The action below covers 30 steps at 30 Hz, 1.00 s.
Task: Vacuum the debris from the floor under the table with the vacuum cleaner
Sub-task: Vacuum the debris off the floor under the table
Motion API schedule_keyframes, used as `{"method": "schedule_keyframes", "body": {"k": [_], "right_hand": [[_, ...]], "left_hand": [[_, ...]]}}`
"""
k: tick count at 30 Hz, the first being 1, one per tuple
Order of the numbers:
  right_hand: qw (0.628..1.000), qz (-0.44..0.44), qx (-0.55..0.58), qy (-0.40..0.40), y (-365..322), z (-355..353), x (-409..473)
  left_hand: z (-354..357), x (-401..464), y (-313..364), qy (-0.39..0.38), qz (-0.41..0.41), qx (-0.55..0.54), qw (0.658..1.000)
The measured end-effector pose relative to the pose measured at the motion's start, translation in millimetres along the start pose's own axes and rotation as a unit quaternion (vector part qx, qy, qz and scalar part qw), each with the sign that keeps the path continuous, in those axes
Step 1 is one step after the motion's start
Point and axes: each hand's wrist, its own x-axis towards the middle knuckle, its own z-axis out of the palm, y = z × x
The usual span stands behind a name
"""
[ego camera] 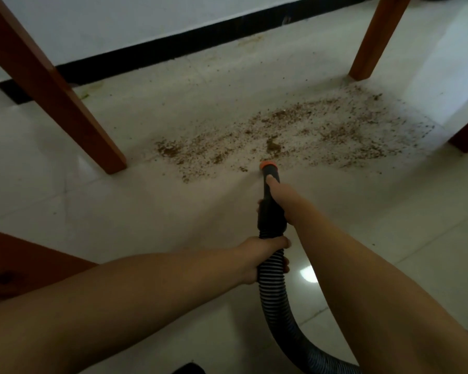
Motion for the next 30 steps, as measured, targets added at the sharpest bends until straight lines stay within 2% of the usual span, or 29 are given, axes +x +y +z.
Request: {"method": "schedule_keyframes", "body": {"k": [7,11,22,25,30], "right_hand": [[0.994,0.022,0.040,0.094,11.2,-51.5,26.3],[0.996,0.014,0.026,0.083,2.0,-52.9,36.7],[0.997,-0.020,-0.063,-0.029,-27.2,-1.3,33.5],[0.998,-0.014,-0.058,-0.020,-24.3,-5.0,34.4],[0.999,0.004,0.015,0.043,-13.0,-45.3,40.8]], "left_hand": [[29.2,17.6,9.0,-0.037,0.017,0.017,0.999],[33.1,22.7,16.0,-0.037,0.020,-0.010,0.999],[7.5,22.0,20.4,0.011,0.030,-0.092,0.995],[8.5,23.3,19.9,0.009,0.031,-0.077,0.996],[27.0,30.9,30.1,-0.014,0.028,-0.019,0.999]]}}
